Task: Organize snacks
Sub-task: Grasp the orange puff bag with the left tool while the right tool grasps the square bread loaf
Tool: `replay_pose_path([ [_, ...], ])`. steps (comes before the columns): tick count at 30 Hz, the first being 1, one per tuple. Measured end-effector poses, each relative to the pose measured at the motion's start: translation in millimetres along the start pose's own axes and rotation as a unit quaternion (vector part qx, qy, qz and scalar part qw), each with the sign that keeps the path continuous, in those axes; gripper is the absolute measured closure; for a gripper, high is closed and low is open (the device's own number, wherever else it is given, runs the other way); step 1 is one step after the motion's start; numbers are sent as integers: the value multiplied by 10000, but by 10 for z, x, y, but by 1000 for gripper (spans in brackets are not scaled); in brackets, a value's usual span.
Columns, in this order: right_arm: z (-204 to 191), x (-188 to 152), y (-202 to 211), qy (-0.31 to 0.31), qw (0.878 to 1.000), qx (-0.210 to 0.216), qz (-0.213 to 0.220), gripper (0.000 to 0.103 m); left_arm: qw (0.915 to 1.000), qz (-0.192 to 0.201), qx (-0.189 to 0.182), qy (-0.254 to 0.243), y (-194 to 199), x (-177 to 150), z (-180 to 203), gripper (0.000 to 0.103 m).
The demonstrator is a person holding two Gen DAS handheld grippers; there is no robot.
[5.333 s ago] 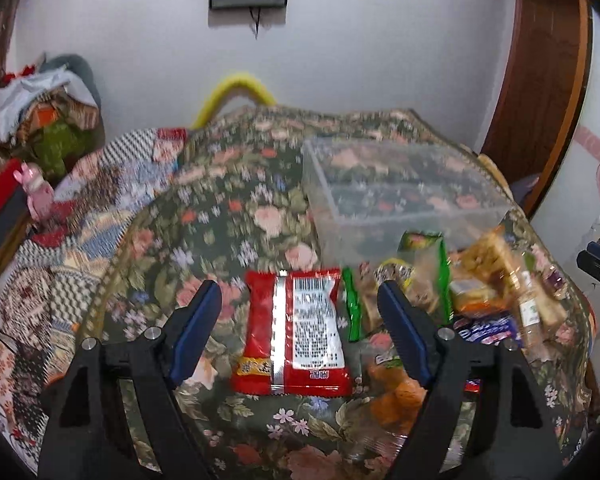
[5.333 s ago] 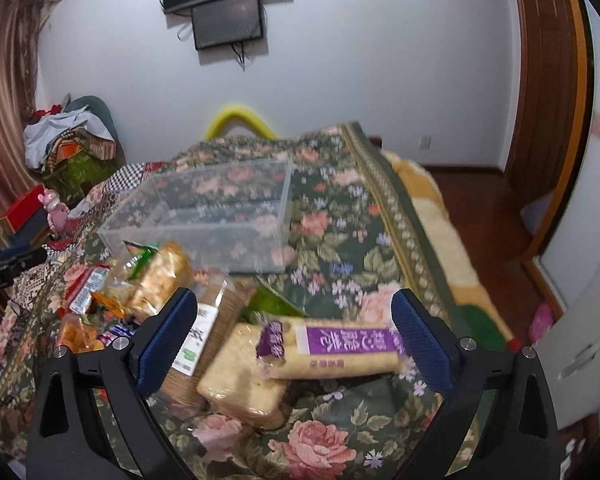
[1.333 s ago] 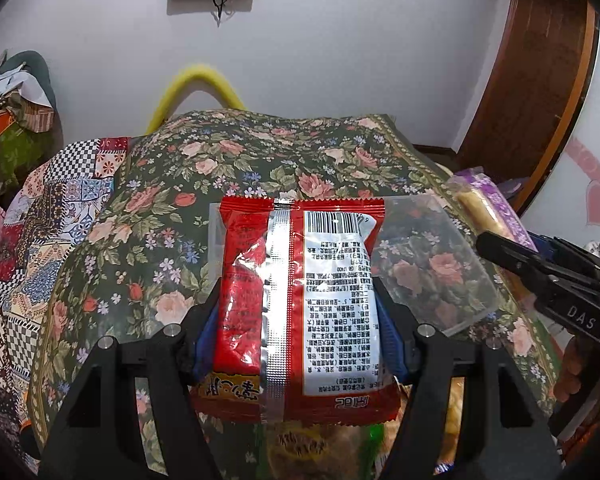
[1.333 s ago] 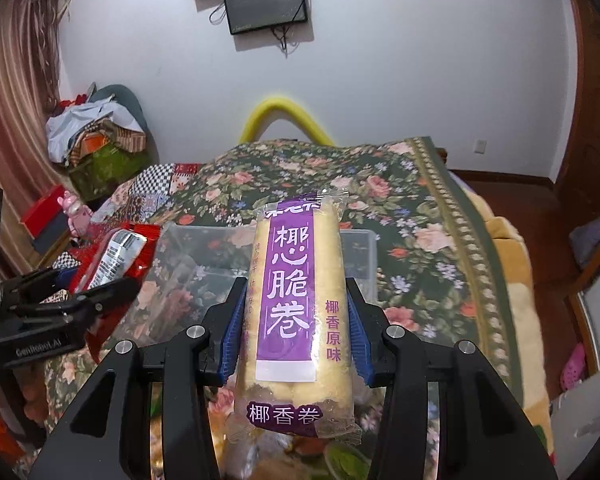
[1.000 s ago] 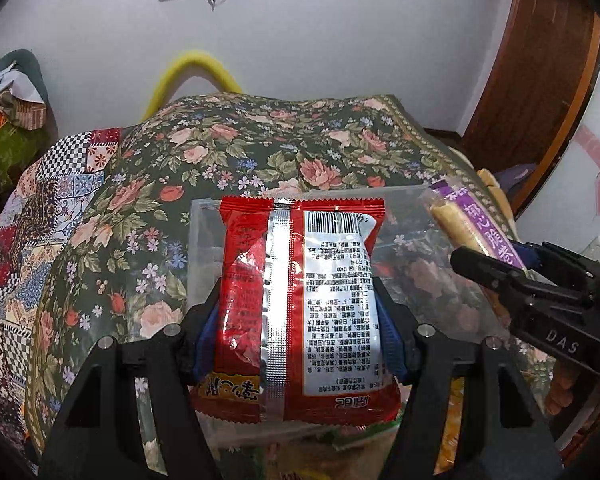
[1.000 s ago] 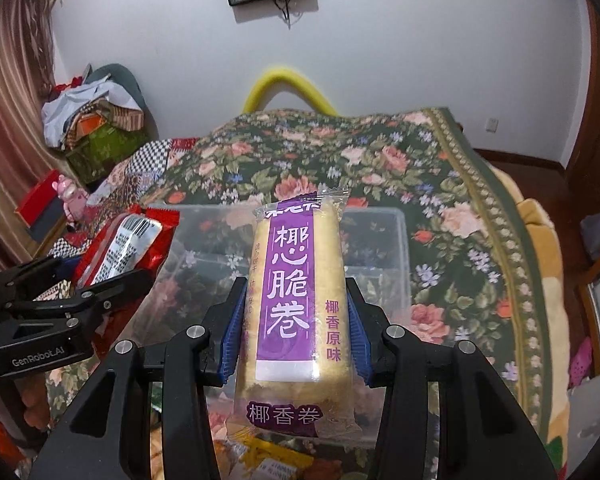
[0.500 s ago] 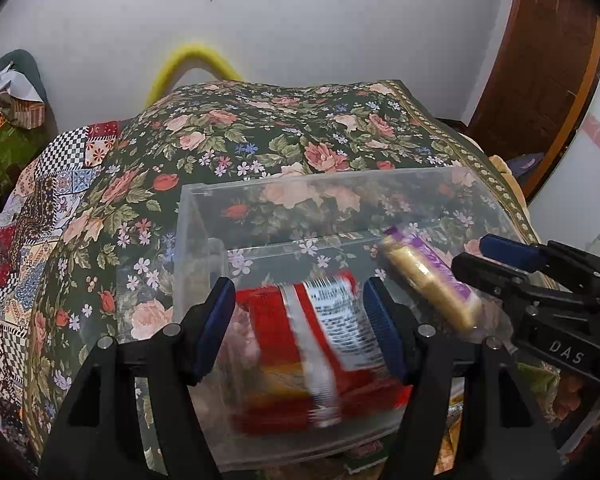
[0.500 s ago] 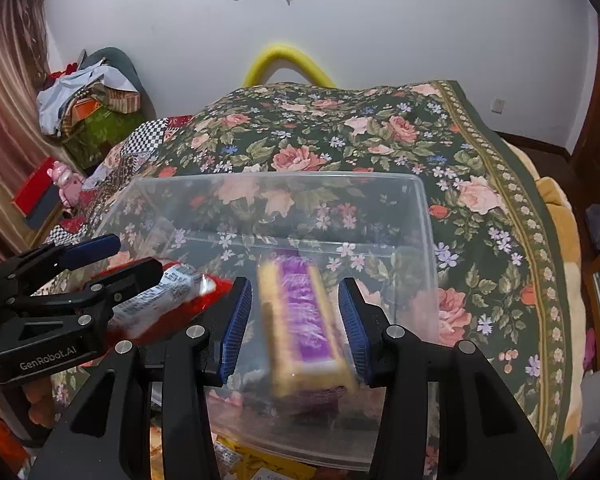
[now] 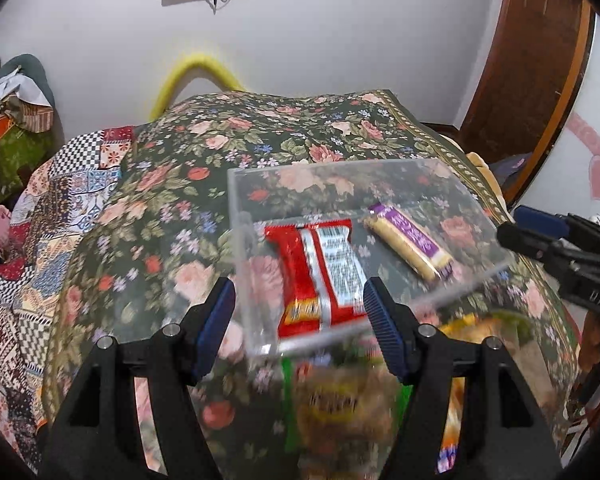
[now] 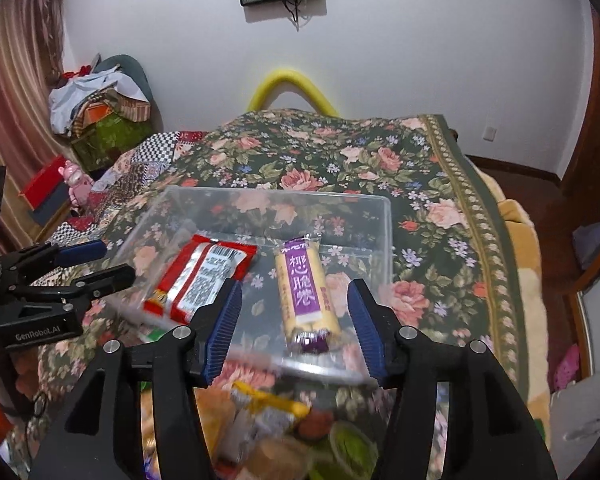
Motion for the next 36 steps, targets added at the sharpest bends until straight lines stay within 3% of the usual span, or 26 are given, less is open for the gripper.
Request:
replay_pose_path([
  [9, 138, -309, 370, -88, 9999, -97, -3, 44, 9998, -166, 7, -72, 358, -472, 82, 34],
  [18, 230, -841, 393, -239, 9986, -115, -458, 44, 9986, -526, -38, 21, 469, -994, 151, 34],
  [31, 162, -1280, 248, -304, 9951, -155, -933, 38, 9944, -1030, -192, 120, 246, -1449, 275, 29],
  [36, 216, -1329, 247, -414, 9950, -171, -890, 36, 9931, -1145, -202, 142, 142, -1506, 265, 29],
])
Point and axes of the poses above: each gripper's, at about its wrist camera, not at the fingertips, and y roughly against the way its jaws point, z to its right, x to its top, the point moved 3 cm from there along -y, roughly the way its jaws point, and after that the axes turned 15 degrees about -x, right-handed, at the moved point
